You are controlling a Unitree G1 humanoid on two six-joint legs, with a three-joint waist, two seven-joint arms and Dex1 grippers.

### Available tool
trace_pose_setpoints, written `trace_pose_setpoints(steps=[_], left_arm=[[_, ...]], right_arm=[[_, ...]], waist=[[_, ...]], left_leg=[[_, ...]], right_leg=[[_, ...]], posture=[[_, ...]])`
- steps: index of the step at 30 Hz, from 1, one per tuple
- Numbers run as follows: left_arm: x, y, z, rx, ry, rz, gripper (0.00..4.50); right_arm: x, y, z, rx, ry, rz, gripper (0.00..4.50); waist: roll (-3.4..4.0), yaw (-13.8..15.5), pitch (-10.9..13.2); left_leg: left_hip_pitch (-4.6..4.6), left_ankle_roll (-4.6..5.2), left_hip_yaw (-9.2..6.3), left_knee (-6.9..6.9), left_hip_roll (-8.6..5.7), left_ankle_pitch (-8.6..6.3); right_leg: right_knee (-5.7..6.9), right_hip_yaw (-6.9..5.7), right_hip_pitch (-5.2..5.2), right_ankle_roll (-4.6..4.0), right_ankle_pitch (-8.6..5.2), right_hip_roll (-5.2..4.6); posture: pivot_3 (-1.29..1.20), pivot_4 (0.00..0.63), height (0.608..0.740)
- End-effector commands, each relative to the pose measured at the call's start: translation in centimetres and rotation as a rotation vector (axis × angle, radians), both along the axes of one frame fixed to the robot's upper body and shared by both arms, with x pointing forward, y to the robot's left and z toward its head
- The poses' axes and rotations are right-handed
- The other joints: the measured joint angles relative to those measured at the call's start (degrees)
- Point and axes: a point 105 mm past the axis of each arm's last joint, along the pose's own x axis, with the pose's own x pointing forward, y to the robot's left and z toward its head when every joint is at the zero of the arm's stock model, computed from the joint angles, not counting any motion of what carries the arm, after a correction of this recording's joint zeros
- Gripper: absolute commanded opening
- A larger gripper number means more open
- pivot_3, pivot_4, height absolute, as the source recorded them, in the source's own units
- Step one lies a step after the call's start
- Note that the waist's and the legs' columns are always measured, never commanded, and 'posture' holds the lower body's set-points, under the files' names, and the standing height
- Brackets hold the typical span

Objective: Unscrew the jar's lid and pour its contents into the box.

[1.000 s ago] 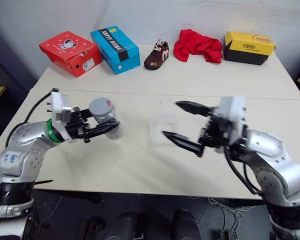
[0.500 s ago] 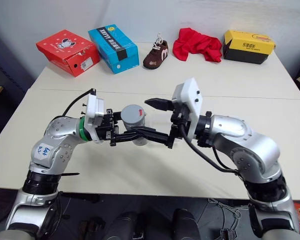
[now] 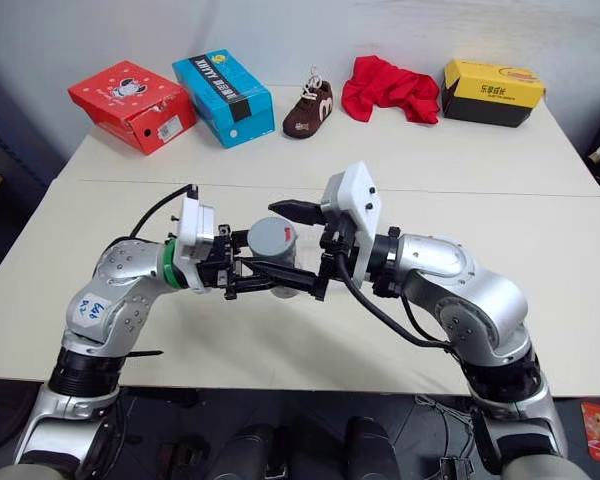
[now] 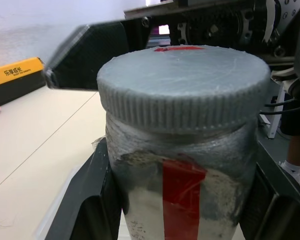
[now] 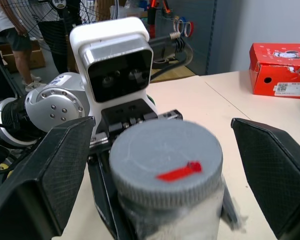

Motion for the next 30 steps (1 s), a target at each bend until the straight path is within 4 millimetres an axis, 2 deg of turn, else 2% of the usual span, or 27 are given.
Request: trace_pose_setpoints(steps=[1,8,12,15,16,20,23,27,30], left_arm=[[-0.7,-0.5,0.9,-0.01,-0.057,-0.026,2.37],[-0.6,-0.4,0.9,-0.013,-0.057,-0.025,2.37],[-0.5,-0.3,0.9,-0.015,-0.059,-0.023,2.37],[-0.5,-0.3,1.0,-0.021,-0.06,-0.021,2.37],[-0.5,-0.3,1.0,-0.021,-0.06,-0.023,2.37],[-0.6,-0.3,1.2,-0.026,-0.059,-0.042,2.37],[-1.0,-0.3,1.2,-0.023,-0.047,-0.095,2.37],[-3.2,-0.4,1.5,-0.013,-0.061,-0.304,2.37],[-4.0,-0.2,1.3,0.021,-0.078,-0.388,2.37]], right_arm=[[-0.5,0.1,1.2,0.022,-0.038,0.017,4.5],[-0.2,0.3,1.2,0.006,-0.045,0.011,4.5],[-0.3,0.3,1.1,0.006,-0.043,0.016,3.66],[-0.3,0.3,0.9,-0.003,-0.04,0.022,2.61],[-0.3,0.2,0.9,-0.006,-0.039,0.023,2.51],[-0.5,0.1,0.9,-0.015,-0.043,0.057,2.51],[-1.4,-0.2,0.9,-0.049,-0.043,0.167,2.51],[-2.9,-1.5,1.5,-0.134,-0.027,0.397,2.51],[-3.1,-1.9,2.1,-0.168,-0.024,0.463,2.51]], waist=[[0.0,-0.04,0.0],[0.0,-0.1,0.0],[0.0,-0.05,0.0],[0.0,-0.07,0.0],[0.0,-0.08,0.0],[0.0,-0.08,0.0],[0.0,-0.05,0.0],[0.0,-0.07,0.01],[0.0,-0.15,0.01]], left_leg=[[0.0,0.0,0.0,0.0,0.0,0.0],[0.0,-0.02,0.0,0.0,0.03,-0.01],[0.0,-0.02,0.0,-0.01,0.03,-0.01],[0.0,-0.02,0.0,-0.01,0.03,-0.01],[0.0,-0.02,0.0,-0.01,0.03,-0.01],[0.0,-0.02,0.0,-0.01,0.04,-0.01],[-0.01,-0.02,0.0,-0.01,0.03,-0.01],[-0.03,0.0,0.0,0.0,0.04,-0.02],[-0.02,-0.01,-0.01,-0.01,0.1,-0.03]], right_leg=[[0.0,0.0,0.0,0.0,0.0,-0.02],[0.0,0.0,-0.01,0.0,0.0,-0.03],[-0.02,0.0,-0.01,0.0,0.0,-0.04],[-0.02,0.0,0.0,0.0,0.0,-0.05],[-0.02,0.0,0.0,0.0,0.0,-0.05],[-0.02,0.0,0.0,0.0,0.0,-0.06],[-0.04,-0.01,0.0,0.0,0.0,-0.05],[-0.08,-0.03,0.0,0.0,0.0,0.0],[-0.1,-0.02,0.01,0.0,0.0,-0.2]], posture=[[0.0,0.15,0.74],[0.0,0.15,0.74],[0.0,0.15,0.74],[0.0,0.15,0.74],[0.0,0.15,0.74],[0.0,0.15,0.74],[0.0,0.15,0.74],[0.0,0.15,0.74],[0.0,0.15,0.74]])
